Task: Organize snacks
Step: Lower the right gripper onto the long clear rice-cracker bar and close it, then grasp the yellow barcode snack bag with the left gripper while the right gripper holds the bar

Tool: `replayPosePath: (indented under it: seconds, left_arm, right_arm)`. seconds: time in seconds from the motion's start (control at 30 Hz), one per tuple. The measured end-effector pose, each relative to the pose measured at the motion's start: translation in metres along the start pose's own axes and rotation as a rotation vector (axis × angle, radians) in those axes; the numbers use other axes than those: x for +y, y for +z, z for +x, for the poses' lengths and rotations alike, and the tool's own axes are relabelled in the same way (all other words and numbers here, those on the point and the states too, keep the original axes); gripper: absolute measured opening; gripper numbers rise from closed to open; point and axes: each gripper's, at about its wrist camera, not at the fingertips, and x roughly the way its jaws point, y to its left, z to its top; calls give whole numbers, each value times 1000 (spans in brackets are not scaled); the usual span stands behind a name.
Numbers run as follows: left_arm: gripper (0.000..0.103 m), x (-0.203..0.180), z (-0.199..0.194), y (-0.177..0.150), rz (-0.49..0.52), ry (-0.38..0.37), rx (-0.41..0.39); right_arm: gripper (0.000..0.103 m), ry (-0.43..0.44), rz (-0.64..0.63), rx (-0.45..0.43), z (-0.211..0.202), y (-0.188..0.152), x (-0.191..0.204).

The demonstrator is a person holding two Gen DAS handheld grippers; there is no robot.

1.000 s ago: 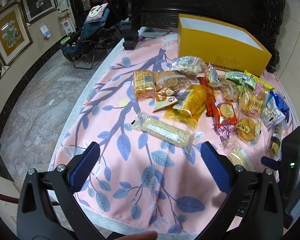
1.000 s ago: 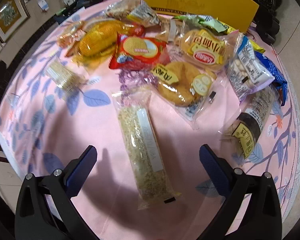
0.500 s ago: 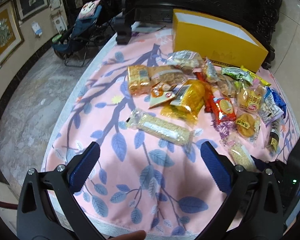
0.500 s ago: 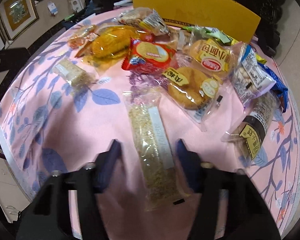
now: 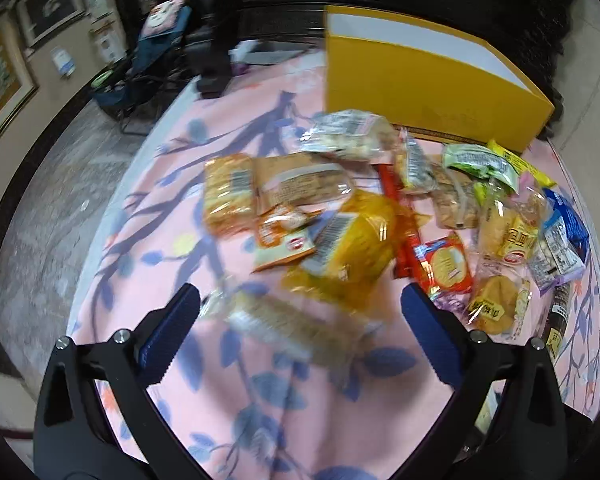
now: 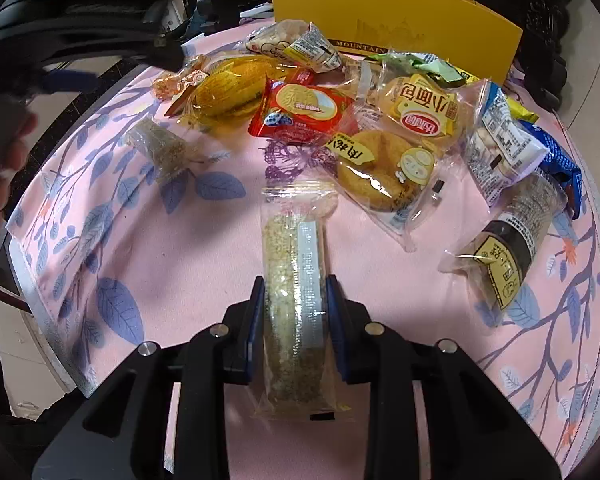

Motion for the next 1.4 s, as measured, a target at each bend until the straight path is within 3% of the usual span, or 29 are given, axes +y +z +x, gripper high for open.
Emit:
replayPosePath:
  seconds: [0.07,0.13,0.23,0.27,0.37,0.53,0.57,0.6,0.63,0.67,0.7,0.77,1.03,1.27,1.4]
  left_arm:
    - [101,-17,18,10,109,-42,14]
    - [101,-24,36,15,166,-15,34]
    - [92,-16,61,16,147,-7,82]
    - [79,-12,67,16,136,-7,93]
    - [79,-5,77,17,123,-21,72]
    - [79,-22,85,21,187,-26,57]
    - [75,-24,86,22,190,-20,49]
    - [64,-24,86,23,192,-9,37]
    - [57,-24,86,25,199,-20,21]
    - [43,-22,84,26,195,-50,19]
    - [41,-19,82,28,186,-70,19]
    - [40,-11,75,26,153,-138,28]
    - [39,19,19,1,44,-272,-28]
    - [39,15,-33,-25,24,-313,-109]
    - [40,5,-26,-31,55,-292,-86]
  right_arm:
    - [30,14,9,1,0,0,-2]
    - [30,37,22,5,0,0,-6]
    - [30,60,38,10,0,2,-10]
    - [30,58,38,11,0,2,-10]
    - [30,40,30,11,1,3,-7]
    - [30,30,37,14,5,7,-3]
    - [30,30,39,15,5,7,-4]
    - [30,27,37,15,5,7,-3]
    - [30,25,35,16,6,8,-5]
    - [30,18,32,17,6,8,-3]
    - [30,15,36,16,4,6,-3]
    - [30,8,50,15,3,6,-3]
    - [30,14,75,-34,-14,8,-7]
    - [30,22,94,-106,-41,15,-16]
    - [30,14,105,-92,-38,16,-18]
